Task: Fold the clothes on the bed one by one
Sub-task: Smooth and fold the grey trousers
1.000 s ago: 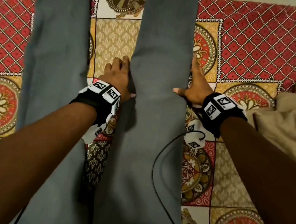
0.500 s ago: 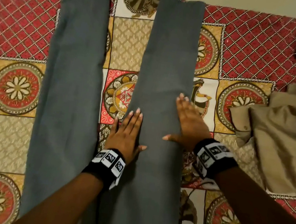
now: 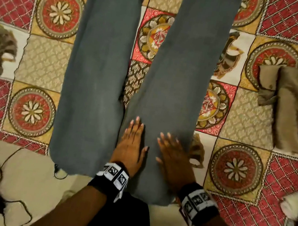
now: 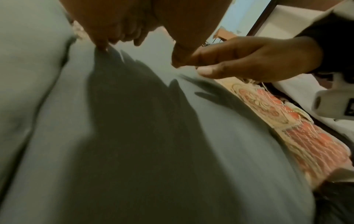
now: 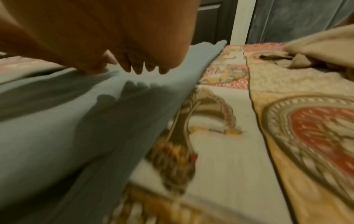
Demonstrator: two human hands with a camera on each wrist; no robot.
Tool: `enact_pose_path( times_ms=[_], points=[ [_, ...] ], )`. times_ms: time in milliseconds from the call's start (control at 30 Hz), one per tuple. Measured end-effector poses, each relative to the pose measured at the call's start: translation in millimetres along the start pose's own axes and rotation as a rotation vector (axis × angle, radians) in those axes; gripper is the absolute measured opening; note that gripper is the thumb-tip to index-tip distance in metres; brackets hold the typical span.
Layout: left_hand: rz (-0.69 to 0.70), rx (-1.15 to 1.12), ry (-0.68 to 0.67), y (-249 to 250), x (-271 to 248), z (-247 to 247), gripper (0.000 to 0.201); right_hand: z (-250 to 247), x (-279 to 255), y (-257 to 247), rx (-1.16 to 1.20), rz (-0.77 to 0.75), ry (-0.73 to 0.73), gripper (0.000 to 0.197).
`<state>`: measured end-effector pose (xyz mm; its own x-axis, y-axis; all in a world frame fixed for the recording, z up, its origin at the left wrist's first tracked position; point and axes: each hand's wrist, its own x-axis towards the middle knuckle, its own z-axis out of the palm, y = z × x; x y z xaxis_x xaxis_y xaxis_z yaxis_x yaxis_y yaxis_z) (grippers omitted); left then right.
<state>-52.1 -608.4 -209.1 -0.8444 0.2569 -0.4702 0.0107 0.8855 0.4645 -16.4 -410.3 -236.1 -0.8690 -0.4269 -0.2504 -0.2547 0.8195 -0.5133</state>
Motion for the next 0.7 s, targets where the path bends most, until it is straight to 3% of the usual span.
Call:
enact_pose_path(
  times_ms=[133,367,533,633,700],
  points=[
    [0.052,0.061,0.063,-25,-51,44,0.058,39,-42,-24,0.003,0.119,0.112,0.054],
    [0.059,0.223,0.147,-52,-59,74,0.065,90,-43,-54,-0.118,0.184,0.176,0.063],
    [-0.067,0.227,0.207,-51,-65,66,0.085,87,-61,-56,-0.027,0.522,0.311,0.09],
    [-0.041,0.198,0.167,-38,-68,54,0.082,76,-63,-59,-0.001,0.57,0.333,0.089],
    [0.013,0.163,0.183,-23,-67,40,0.071,58,-55,-53,-0.011,0.524,0.373,0.081]
  ],
)
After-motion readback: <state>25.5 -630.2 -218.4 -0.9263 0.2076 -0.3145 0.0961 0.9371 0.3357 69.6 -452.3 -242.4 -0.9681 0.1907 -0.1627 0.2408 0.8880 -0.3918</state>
